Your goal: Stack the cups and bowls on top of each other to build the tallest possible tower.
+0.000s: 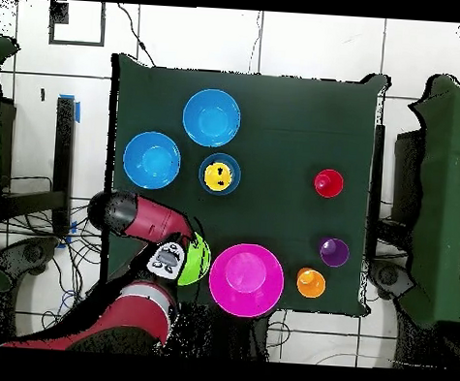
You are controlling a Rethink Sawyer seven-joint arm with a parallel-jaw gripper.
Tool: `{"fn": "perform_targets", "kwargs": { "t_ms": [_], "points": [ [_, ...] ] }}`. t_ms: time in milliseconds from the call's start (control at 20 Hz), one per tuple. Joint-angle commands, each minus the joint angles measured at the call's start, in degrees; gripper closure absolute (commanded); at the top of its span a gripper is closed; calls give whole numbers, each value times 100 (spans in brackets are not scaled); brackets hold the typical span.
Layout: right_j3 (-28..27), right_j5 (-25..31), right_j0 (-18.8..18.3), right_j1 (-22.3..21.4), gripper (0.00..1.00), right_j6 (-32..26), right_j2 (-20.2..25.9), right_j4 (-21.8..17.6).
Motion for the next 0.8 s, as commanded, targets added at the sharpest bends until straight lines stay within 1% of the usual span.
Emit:
{"fn": "perform_targets", "kwargs": {
  "t_ms": [50,100,150,350,450,650,800],
  "points": [
    [-6,-128,105,626,100,1336,264,145],
    [-51,-48,169,635,100,1399,198,149],
    [-52,-73,185,633,0,1422,183,130],
    [-63,-97,242,650,0,1459,122,100],
    [-70,-21,311,649,0,1529,51,98],
    [-49,-74,370,642,0,1646,41,138],
    [-124,156,464,519,0,1727,-95,100]
  ]
}}
